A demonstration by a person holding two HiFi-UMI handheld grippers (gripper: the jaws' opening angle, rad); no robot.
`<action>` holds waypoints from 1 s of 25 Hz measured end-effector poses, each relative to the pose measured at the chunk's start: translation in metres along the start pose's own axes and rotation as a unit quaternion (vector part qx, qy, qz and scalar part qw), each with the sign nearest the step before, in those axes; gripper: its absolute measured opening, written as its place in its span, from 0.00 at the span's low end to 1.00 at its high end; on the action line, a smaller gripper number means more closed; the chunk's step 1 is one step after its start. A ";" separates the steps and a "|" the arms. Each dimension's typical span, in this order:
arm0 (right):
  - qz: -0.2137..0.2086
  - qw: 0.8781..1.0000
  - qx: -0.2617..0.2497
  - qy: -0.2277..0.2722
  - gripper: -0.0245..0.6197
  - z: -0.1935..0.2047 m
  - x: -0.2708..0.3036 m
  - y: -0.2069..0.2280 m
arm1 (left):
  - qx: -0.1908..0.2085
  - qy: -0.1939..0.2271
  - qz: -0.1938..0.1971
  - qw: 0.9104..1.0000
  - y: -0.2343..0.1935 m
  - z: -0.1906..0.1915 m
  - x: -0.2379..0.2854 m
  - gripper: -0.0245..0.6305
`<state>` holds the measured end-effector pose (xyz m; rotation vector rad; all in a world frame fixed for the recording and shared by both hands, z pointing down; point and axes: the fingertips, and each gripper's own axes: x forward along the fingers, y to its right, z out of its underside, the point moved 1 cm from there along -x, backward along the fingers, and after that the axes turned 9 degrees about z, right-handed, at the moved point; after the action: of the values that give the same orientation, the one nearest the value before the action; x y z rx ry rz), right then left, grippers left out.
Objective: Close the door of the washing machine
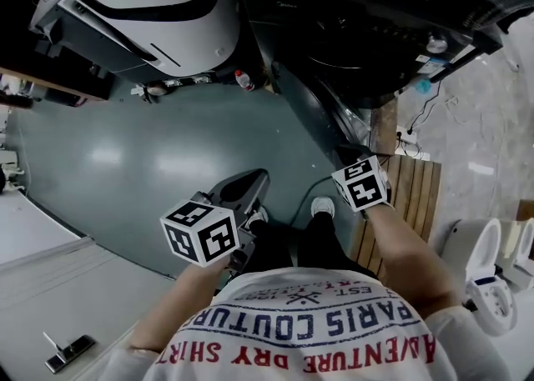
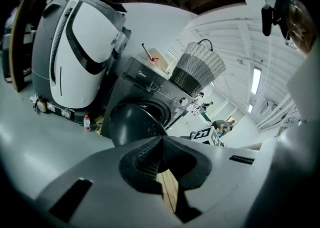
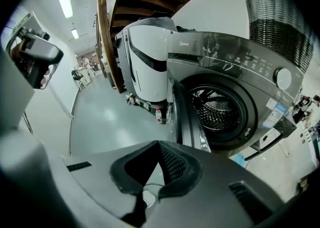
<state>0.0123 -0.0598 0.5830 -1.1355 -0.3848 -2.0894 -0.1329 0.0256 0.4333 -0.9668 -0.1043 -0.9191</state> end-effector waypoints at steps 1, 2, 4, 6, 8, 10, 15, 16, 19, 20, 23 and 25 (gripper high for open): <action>0.000 1.000 0.002 0.003 0.07 0.001 0.001 0.006 | 0.001 -0.004 0.000 1.000 0.002 0.000 0.006 0.07; -0.001 1.000 0.004 0.005 0.07 0.002 0.002 0.010 | 0.002 -0.008 0.000 1.000 0.005 0.000 0.012 0.07; -0.006 1.000 0.009 0.004 0.07 0.005 0.002 0.019 | 0.004 -0.016 0.000 1.000 0.008 -0.001 0.024 0.07; -0.007 1.000 0.008 0.006 0.07 0.007 0.004 0.030 | 0.006 -0.022 -0.004 1.000 0.011 -0.004 0.036 0.07; -0.011 1.000 0.009 0.009 0.07 0.009 0.006 0.039 | 0.006 -0.026 -0.006 1.000 0.012 -0.006 0.048 0.07; -0.012 1.000 0.011 0.009 0.07 0.011 0.009 0.050 | 0.005 -0.032 -0.009 0.999 0.014 -0.007 0.060 0.07; -0.022 0.999 0.033 0.004 0.07 0.019 0.016 0.080 | 0.007 -0.048 -0.012 0.999 0.019 -0.009 0.093 0.07; -0.021 0.999 0.034 0.003 0.07 0.019 0.018 0.087 | 0.009 -0.050 -0.012 0.999 0.021 -0.011 0.100 0.07; -0.015 0.999 0.042 0.001 0.07 0.019 0.022 0.109 | 0.015 -0.055 -0.010 0.998 0.027 -0.017 0.117 0.07; -0.013 0.999 0.047 -0.001 0.07 0.019 0.023 0.117 | 0.015 -0.056 -0.009 0.998 0.028 -0.019 0.122 0.07; -0.004 0.998 0.067 -0.004 0.07 0.019 0.030 0.139 | 0.015 -0.058 -0.006 0.998 0.027 -0.024 0.133 0.07; 0.004 0.996 0.086 -0.006 0.07 0.018 0.035 0.154 | 0.015 -0.060 -0.002 0.998 0.025 -0.027 0.141 0.07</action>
<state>0.1203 -0.1736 0.6102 -1.0451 -0.5536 -2.0002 -0.0344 -0.0772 0.4653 -0.9942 -0.2221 -0.8606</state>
